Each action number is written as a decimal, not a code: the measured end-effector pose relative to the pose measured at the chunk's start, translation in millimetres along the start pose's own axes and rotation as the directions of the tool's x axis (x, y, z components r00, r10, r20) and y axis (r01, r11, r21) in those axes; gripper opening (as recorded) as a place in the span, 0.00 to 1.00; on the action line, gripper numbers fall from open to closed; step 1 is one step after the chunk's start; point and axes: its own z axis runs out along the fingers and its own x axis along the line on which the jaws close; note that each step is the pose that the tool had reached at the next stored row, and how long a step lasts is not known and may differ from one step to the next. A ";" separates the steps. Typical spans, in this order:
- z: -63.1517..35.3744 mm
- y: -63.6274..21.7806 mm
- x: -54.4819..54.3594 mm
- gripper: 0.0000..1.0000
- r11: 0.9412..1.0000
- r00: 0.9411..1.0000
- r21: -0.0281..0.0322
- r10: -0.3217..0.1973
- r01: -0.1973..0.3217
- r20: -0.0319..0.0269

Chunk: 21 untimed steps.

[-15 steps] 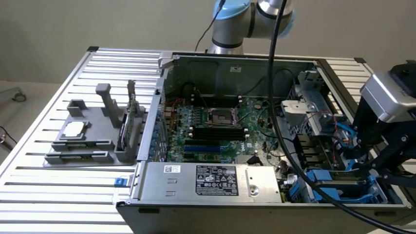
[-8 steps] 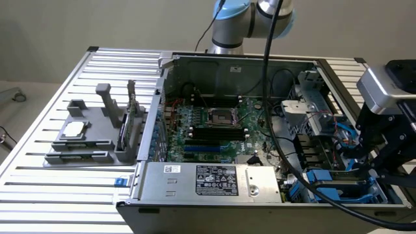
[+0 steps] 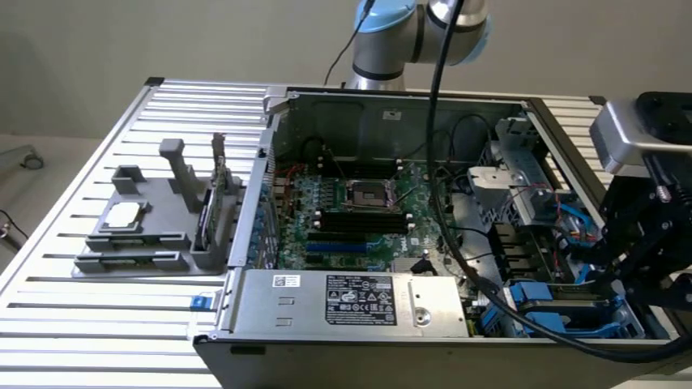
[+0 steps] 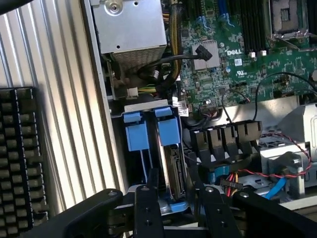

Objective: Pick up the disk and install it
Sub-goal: 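Insert the first disk wire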

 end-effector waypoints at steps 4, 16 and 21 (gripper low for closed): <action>0.2 0.0 0.0 0.37 0.997 0.997 0.007 0.072 -0.072 0.000; 0.8 0.0 0.1 0.37 0.958 0.958 0.028 0.286 -0.286 0.003; 1.0 0.0 0.1 0.37 0.928 0.929 0.037 0.370 -0.370 0.005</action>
